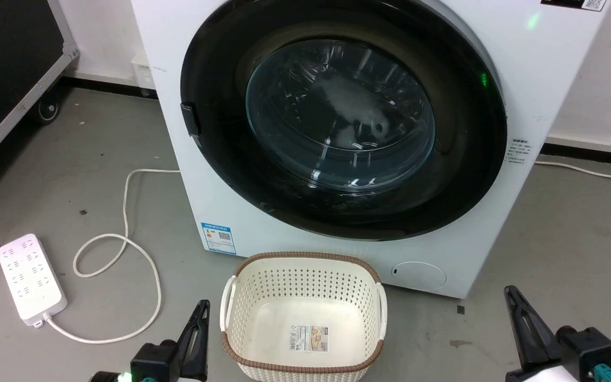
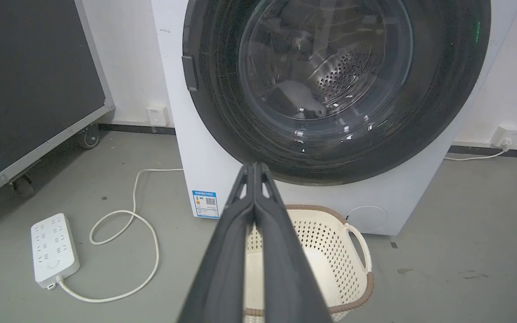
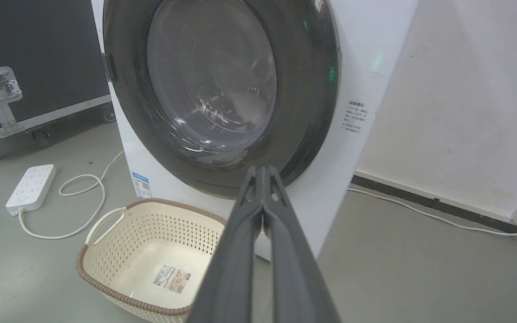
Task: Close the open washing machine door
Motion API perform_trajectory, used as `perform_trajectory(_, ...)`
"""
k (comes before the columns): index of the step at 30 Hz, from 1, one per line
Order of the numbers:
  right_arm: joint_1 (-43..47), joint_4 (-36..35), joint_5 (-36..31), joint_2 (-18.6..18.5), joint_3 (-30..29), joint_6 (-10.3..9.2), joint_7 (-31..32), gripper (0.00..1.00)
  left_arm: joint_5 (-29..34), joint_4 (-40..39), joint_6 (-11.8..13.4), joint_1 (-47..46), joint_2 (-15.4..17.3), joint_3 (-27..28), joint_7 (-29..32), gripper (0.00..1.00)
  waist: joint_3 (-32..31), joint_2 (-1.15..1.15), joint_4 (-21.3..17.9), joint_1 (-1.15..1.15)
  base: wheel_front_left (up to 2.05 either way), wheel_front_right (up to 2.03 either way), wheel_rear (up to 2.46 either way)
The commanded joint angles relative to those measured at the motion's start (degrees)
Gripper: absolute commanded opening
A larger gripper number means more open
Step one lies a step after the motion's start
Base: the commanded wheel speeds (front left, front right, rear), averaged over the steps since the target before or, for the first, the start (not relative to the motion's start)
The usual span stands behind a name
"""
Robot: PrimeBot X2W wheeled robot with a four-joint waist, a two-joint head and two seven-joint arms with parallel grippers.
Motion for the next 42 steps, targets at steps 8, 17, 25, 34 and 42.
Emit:
perform_trajectory(8, -1.2, -0.6, 0.5, 0.1, 0.4, -0.02, 1.2, 0.0, 0.6, -0.7, 0.3, -1.1, -0.1, 0.8, 1.2, 0.0, 0.2, 0.0, -0.2, 0.0, 0.0, 0.0, 0.0)
perform_trajectory(17, -1.6, -1.0, 0.8, 0.1, 0.8, -0.02, 2.5, 0.0, 1.1, -1.4, 0.4, -1.6, -0.1, 1.5, 2.4, 0.0, 0.5, 0.0, -0.4, 0.0, 0.0, 0.0, 0.0)
perform_trajectory(25, -2.0, -1.2, 1.1, 0.1, 1.2, -0.03, 3.6, 0.0, 1.5, -1.9, 0.5, -2.0, -0.2, 2.1, 3.6, 0.0, 0.8, 0.0, -0.7, 0.0, 0.0, 0.0, 0.0)
perform_trajectory(34, -2.4, -1.5, 1.4, 0.1, 1.5, -0.03, 4.7, 0.0, 1.8, -2.5, 0.6, -2.4, -0.2, 2.7, 4.7, 0.0, 1.1, 0.0, -0.9, 0.0, 0.0, 0.0, 0.0)
perform_trajectory(42, -2.7, -1.7, 1.6, 0.1, 1.8, -0.03, 5.6, 0.0, 2.2, -2.9, 0.7, -2.7, -0.3, 3.2, 5.6, 0.0, 1.3, 0.0, -1.0, 0.0, 0.0, 0.0, 0.0)
